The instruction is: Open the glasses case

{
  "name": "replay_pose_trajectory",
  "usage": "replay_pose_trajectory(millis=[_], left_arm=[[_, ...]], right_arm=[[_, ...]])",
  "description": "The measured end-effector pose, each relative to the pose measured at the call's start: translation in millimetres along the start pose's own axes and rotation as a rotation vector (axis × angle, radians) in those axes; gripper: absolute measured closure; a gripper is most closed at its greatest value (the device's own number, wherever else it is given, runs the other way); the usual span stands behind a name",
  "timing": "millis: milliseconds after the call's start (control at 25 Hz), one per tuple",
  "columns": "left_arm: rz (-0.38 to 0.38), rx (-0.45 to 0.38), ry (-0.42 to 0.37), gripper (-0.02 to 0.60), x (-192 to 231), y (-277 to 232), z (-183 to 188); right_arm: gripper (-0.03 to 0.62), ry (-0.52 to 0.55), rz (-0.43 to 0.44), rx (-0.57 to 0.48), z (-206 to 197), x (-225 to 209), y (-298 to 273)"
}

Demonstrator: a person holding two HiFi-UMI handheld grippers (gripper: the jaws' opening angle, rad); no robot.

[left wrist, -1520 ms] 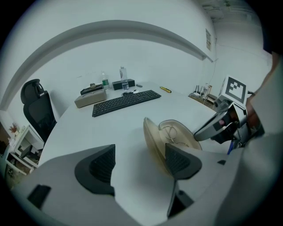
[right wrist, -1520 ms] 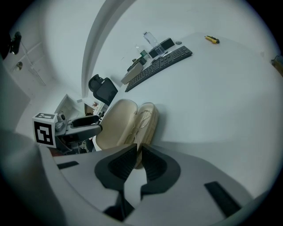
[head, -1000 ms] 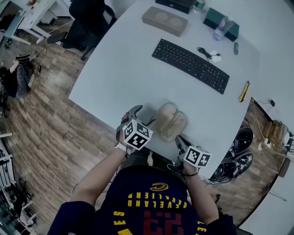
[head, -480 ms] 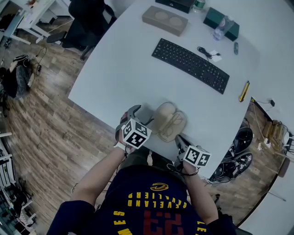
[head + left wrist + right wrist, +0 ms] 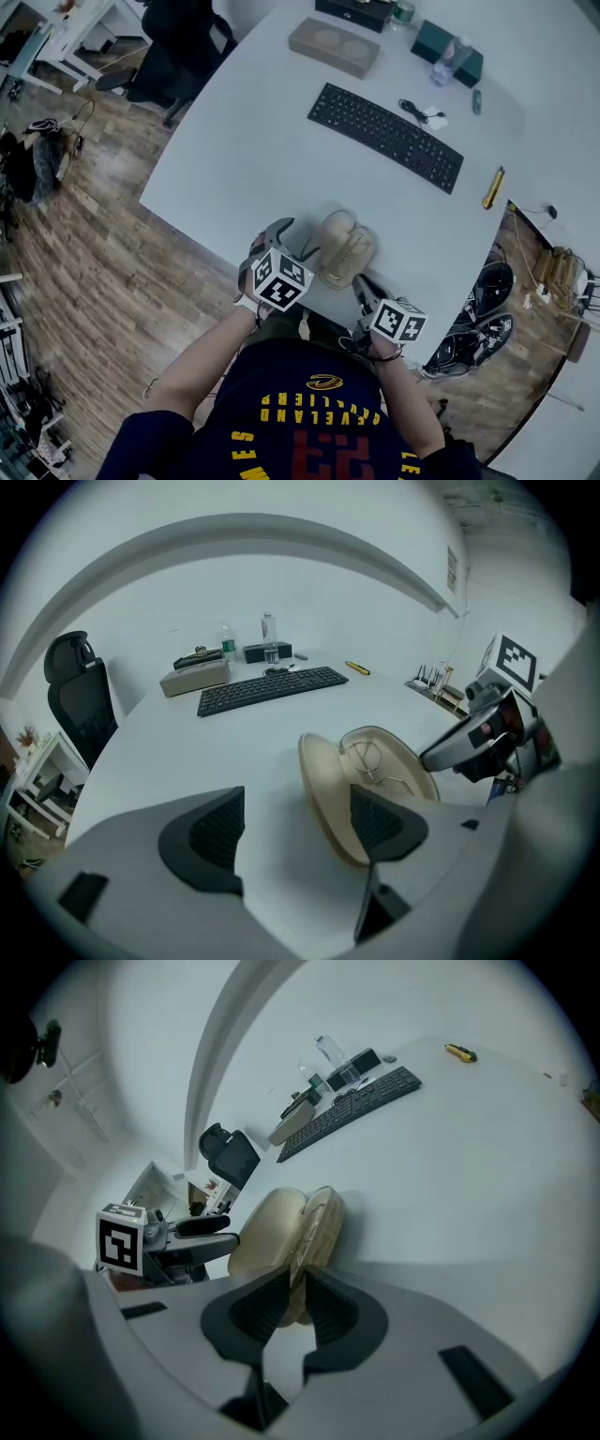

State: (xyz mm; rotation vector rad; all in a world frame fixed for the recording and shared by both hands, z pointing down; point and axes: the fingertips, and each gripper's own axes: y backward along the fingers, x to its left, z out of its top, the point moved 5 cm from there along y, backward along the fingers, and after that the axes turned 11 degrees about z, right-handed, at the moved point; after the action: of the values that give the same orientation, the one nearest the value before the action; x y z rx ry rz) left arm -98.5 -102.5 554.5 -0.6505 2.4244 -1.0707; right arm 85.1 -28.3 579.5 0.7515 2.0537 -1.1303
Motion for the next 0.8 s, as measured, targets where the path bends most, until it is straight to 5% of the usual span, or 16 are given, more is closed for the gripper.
replay_pose_trajectory(millis=[280,560,800], left_arm=[[-0.018,-0.101,0.037,0.215,-5,34,23],[-0.117,-0.342,0.091,0.221,-12,103,71],[-0.161,-0.525,0.032,0.367,-21,160,105]], right_arm=[[0.545,0.094,-0.001,-0.066,24,24,10],[0.546,0.33,-0.02,-0.185,67,77,47],[0.546,0.607,-0.037,-0.312,99,137,86]])
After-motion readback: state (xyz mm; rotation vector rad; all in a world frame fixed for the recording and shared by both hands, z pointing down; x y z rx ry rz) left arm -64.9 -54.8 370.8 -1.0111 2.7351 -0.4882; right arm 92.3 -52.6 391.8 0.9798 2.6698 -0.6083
